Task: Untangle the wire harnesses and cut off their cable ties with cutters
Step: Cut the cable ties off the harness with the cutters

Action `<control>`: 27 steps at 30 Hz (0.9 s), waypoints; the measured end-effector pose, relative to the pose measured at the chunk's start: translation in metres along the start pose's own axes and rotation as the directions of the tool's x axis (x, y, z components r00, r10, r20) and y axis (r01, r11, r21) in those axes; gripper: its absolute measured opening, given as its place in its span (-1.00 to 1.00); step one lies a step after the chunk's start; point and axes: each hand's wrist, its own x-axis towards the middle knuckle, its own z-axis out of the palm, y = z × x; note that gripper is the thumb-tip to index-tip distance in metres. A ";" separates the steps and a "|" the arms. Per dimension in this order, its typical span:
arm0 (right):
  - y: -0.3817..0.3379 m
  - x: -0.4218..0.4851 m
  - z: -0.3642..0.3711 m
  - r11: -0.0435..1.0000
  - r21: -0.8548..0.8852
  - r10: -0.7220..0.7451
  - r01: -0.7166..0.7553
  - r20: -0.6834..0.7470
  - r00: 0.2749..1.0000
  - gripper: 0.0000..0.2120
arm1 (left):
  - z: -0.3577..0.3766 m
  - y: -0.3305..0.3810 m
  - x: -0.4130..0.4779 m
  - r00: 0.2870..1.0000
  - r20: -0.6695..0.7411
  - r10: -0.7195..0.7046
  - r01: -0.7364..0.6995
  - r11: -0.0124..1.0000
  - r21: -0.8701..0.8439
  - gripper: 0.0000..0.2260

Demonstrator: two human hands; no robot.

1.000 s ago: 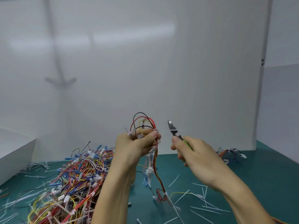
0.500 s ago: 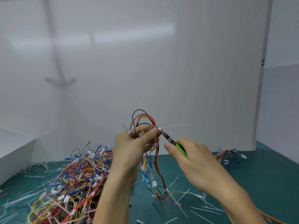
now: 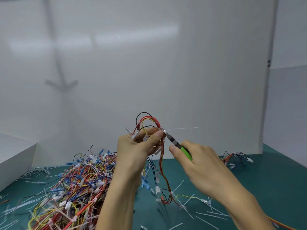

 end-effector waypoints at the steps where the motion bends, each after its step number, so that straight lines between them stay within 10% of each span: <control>1: 0.000 0.000 0.000 1.000 0.000 0.000 0.000 0.001 1.000 -0.54 | 0.000 0.000 0.000 1.000 0.001 0.002 -0.002 1.000 -0.002 -0.95; 27: -0.006 -0.003 -0.004 0.997 0.070 0.014 -0.014 0.009 1.000 -0.40 | -0.003 0.003 0.000 0.994 0.006 0.110 -0.111 0.990 0.088 -0.88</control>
